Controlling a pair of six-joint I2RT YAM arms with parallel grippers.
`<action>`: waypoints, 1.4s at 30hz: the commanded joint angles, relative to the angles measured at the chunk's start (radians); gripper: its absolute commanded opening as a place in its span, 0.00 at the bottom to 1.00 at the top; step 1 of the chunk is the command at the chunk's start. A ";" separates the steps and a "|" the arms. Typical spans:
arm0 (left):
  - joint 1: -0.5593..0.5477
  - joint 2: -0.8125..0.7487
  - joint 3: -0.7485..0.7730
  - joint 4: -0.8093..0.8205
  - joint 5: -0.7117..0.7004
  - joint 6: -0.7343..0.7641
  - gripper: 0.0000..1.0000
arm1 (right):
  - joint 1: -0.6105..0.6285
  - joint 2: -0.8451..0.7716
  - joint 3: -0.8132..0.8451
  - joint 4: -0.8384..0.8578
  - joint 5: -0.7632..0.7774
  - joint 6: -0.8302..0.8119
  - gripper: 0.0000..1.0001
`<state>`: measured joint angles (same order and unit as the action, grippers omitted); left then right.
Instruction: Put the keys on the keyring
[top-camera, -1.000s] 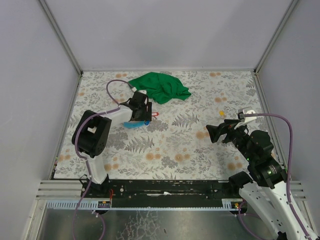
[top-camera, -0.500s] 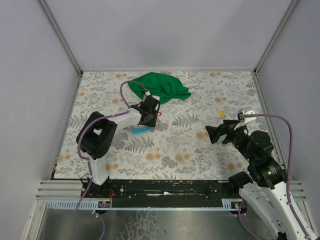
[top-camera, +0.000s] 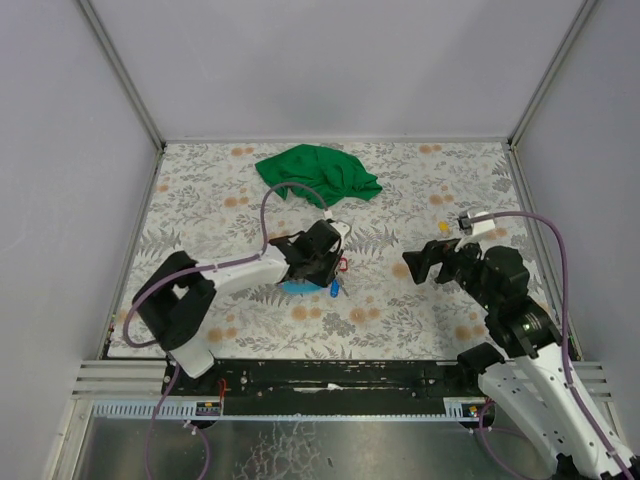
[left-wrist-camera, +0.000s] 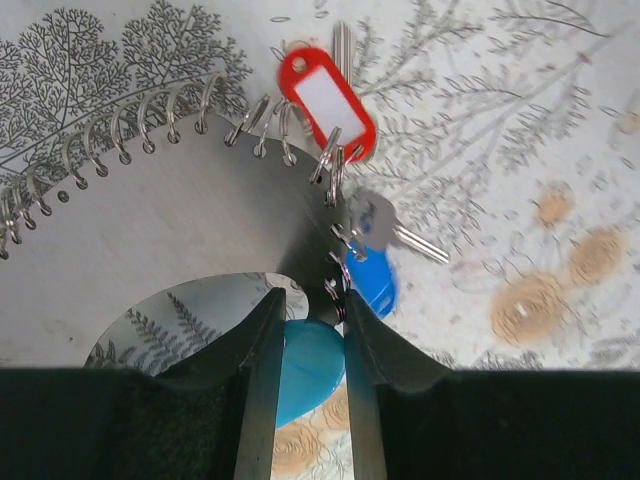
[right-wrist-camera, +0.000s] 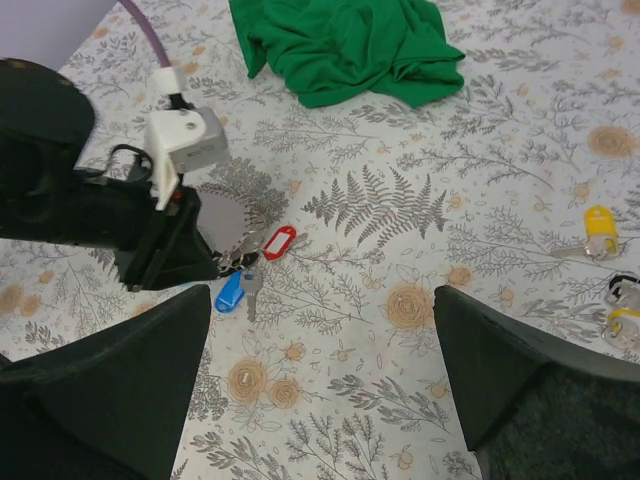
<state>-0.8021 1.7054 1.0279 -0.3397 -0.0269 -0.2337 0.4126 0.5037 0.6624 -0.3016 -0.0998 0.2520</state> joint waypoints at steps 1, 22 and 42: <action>-0.015 -0.118 -0.064 0.115 0.053 0.043 0.16 | 0.006 0.059 -0.004 0.082 -0.032 0.039 0.99; -0.121 -0.330 -0.270 0.320 0.068 0.218 0.12 | 0.006 0.721 -0.016 0.513 -0.475 0.265 0.99; -0.178 -0.387 -0.365 0.463 0.099 0.282 0.12 | 0.046 1.152 0.050 0.954 -0.861 0.548 0.64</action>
<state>-0.9672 1.3479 0.6746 0.0109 0.0578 0.0032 0.4309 1.6356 0.6575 0.5381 -0.8658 0.7509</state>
